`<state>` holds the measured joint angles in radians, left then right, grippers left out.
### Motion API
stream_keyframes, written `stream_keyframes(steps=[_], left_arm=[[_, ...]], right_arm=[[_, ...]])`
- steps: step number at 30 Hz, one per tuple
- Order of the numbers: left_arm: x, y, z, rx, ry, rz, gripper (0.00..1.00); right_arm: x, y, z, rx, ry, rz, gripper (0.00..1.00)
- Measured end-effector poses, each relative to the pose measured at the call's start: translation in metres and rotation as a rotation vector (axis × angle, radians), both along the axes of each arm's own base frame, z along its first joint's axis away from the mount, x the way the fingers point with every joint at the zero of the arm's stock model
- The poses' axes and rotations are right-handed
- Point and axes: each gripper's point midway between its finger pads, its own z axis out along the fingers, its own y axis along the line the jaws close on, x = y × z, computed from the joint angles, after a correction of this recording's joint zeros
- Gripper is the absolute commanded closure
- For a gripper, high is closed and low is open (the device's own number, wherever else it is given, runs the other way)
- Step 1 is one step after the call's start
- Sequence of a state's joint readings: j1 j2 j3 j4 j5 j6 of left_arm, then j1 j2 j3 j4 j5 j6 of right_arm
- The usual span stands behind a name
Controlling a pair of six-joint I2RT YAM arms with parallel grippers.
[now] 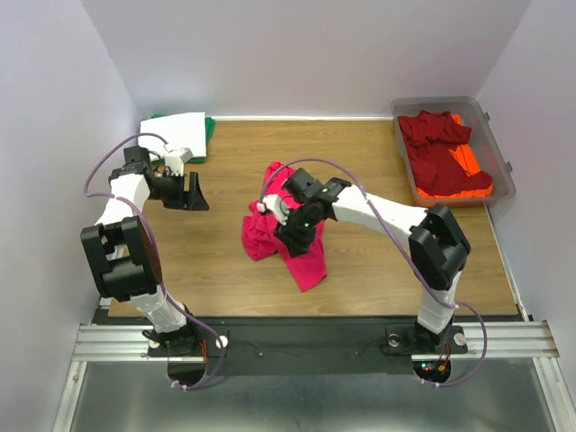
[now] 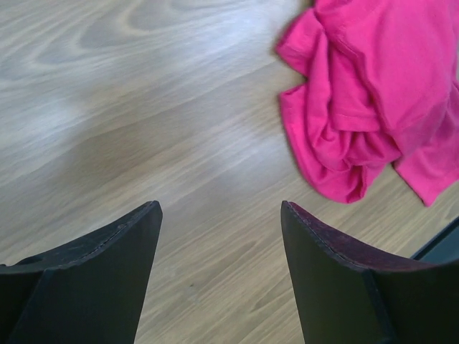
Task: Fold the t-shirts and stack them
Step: Flatten the tshirt out
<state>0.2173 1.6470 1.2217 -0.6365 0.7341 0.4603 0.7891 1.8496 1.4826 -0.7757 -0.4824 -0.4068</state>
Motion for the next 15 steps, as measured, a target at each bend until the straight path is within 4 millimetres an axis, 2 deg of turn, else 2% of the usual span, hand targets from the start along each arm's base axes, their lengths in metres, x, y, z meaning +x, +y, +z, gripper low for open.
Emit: stream_keyframes(steps=[3,11,15], left_arm=[[0.001,0.011,0.001,-0.007,0.001,0.038,0.20],[-0.010,0.006,0.001,-0.007,-0.012,0.008,0.15],[-0.022,0.004,0.003,-0.001,-0.022,-0.002,0.15]], right_arm=[[-0.015,0.005,-0.020,-0.075,-0.007,0.032,0.43],[-0.063,-0.011,-0.070,-0.256,0.014,0.102,0.32],[-0.063,-0.016,-0.078,-0.287,-0.005,0.089,0.32]])
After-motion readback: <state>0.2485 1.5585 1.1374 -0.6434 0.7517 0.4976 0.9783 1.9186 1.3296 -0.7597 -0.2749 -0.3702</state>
